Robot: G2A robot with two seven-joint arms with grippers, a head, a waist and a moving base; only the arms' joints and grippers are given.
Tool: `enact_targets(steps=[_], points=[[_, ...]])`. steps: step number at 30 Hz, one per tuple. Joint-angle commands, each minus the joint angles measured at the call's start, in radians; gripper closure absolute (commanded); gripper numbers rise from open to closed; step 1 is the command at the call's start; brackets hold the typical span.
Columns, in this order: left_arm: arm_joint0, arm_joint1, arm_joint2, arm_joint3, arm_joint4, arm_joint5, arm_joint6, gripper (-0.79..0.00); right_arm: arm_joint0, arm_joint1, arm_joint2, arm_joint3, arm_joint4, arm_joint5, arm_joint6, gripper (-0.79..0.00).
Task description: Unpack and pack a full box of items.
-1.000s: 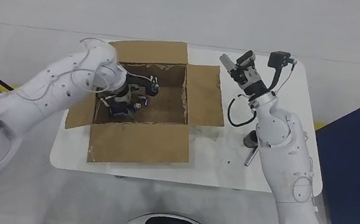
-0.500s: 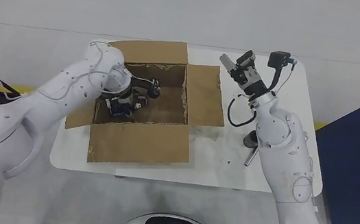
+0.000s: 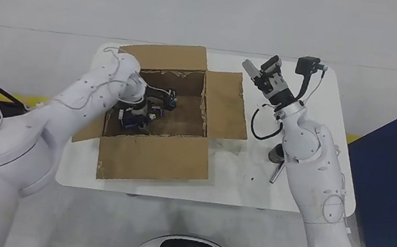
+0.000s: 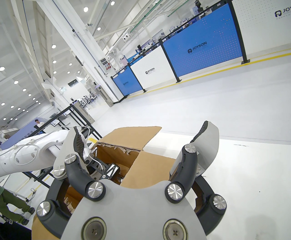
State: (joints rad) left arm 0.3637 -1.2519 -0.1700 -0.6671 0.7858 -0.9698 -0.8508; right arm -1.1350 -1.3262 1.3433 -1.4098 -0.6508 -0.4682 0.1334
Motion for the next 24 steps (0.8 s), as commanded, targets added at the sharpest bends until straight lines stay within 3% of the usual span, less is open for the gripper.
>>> enact_targets(steps=[1,4,5,10,11,18,24], points=[[0.001,-0.016,0.0,0.029,0.013,-0.015,0.015,-0.785,0.0,0.0,0.0,0.0,0.0,0.0,0.0,-0.785],[0.0,-0.036,0.0,0.061,0.032,-0.035,0.036,-0.536,0.0,0.0,0.0,0.0,0.0,0.0,0.0,-0.785],[-0.001,-0.042,0.0,0.07,0.041,-0.042,0.042,-0.382,0.0,0.0,0.0,0.0,0.0,0.0,0.0,-0.785],[-0.011,-0.071,0.0,0.097,0.064,-0.042,0.043,-0.031,0.0,0.0,0.0,0.0,0.0,0.0,0.0,-0.785],[-0.014,-0.075,0.0,0.103,0.067,-0.042,0.043,0.0,0.0,0.0,0.0,0.0,0.0,0.0,0.0,-0.785],[-0.034,-0.09,0.0,0.129,0.081,-0.042,0.043,0.0,0.0,0.0,0.0,0.0,0.0,0.0,0.0,-0.785],[-0.078,-0.071,0.0,0.119,0.025,-0.042,0.043,0.0,0.0,0.0,0.0,0.0,0.0,0.0,0.0,-0.785]])
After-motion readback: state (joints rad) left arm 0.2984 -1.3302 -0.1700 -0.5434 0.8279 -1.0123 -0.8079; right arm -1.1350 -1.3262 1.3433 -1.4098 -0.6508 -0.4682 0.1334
